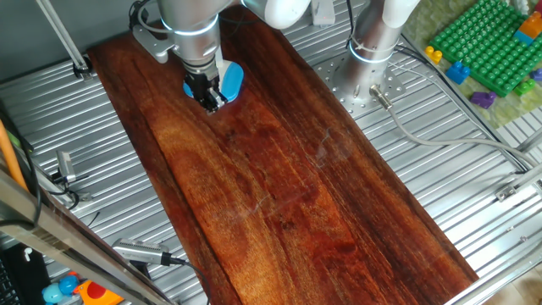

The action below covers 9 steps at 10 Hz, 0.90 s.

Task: Turn on the desk lamp by pressing the button

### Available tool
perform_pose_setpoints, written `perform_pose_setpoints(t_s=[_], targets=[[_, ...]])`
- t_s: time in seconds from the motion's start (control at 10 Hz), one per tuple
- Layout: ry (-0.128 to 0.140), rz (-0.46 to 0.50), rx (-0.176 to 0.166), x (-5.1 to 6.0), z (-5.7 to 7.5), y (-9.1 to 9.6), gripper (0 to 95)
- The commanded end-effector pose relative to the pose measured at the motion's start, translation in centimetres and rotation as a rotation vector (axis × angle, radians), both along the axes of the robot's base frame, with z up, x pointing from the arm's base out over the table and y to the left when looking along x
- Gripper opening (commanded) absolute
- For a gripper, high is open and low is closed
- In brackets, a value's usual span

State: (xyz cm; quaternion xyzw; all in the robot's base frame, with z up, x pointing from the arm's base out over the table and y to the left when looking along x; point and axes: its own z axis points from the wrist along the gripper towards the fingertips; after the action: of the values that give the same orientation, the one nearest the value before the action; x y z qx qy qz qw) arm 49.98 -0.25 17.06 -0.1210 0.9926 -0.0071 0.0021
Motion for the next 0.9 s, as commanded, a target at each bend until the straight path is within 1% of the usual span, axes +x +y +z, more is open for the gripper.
perform_pose_setpoints(t_s=[0.1,0.2,0.3,0.4,0.6,0.7,0.8,0.9], targets=[[-0.003,-0.013,0.0,-0.1,0.1,-0.3,38.0],[-0.003,-0.016,0.004,-0.2,0.1,-0.7,57.0],[-0.001,-0.016,0.012,-0.3,0.1,-1.1,57.0],[0.003,-0.017,0.015,-0.3,0.1,-1.6,76.0],[0.031,-0.02,0.026,-0.3,-0.1,-2.9,76.0],[0.041,-0.017,0.029,-0.4,-0.2,-3.5,95.0],[0.047,-0.014,0.03,-0.4,-0.2,-3.9,95.0],[0.07,-0.008,0.039,-0.5,-0.3,-4.4,95.0]])
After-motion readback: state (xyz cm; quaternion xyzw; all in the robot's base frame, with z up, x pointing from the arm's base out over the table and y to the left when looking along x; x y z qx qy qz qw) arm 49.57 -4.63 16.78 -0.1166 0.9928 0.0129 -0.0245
